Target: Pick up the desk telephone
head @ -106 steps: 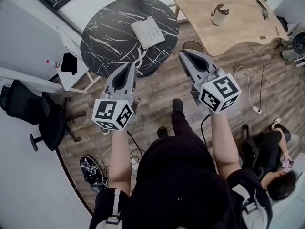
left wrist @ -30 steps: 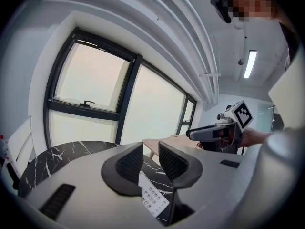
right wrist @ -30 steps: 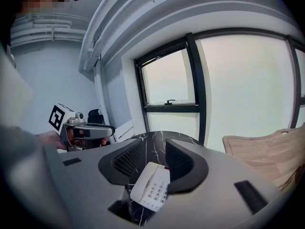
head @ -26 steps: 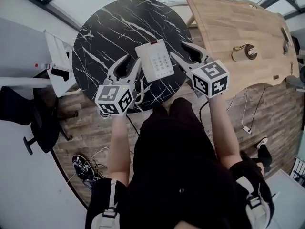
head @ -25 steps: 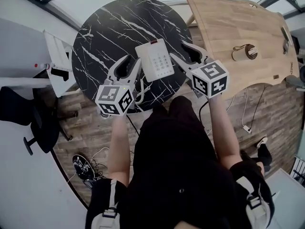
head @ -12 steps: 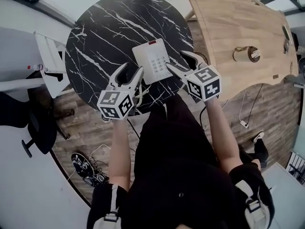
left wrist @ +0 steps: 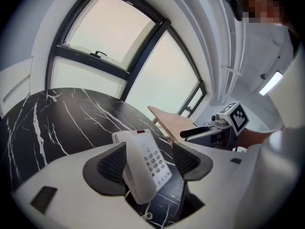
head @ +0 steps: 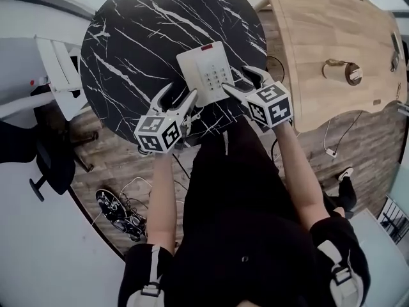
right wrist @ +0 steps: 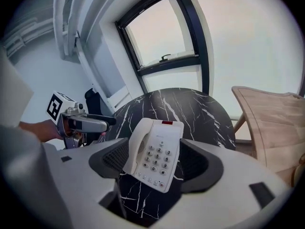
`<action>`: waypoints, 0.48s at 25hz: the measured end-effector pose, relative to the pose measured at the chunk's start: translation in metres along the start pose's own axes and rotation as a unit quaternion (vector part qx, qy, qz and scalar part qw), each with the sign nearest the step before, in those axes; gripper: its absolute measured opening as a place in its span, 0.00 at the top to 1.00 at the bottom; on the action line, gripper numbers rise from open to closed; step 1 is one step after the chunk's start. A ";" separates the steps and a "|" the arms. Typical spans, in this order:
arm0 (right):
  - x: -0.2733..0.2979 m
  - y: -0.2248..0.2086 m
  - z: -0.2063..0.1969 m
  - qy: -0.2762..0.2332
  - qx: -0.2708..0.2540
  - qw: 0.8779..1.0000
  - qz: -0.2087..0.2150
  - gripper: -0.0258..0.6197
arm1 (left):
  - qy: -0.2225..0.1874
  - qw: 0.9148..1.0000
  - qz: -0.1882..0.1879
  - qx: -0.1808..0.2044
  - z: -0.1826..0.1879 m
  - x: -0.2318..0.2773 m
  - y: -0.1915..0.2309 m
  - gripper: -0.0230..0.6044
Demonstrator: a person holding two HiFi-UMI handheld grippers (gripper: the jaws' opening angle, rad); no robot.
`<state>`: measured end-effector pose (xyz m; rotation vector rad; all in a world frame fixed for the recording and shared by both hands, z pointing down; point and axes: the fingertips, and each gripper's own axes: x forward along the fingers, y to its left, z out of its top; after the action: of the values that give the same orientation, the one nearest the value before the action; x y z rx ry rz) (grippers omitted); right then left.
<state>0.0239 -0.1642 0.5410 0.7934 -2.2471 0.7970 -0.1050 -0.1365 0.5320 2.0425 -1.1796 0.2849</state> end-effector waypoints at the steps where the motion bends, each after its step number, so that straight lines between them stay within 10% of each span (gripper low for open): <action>1: 0.005 -0.003 -0.004 0.006 0.003 1.000 0.001 0.46 | 0.005 1.000 0.001 -0.007 -0.004 0.004 0.003 0.47; 12: 0.050 -0.025 -0.049 0.061 0.038 0.997 0.007 0.46 | 0.057 0.996 0.000 -0.073 -0.051 0.037 0.032 0.41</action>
<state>0.0272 -0.1617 0.6152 0.7460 -2.1273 0.9178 -0.1019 -0.1347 0.6025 1.8759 -1.0978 0.3015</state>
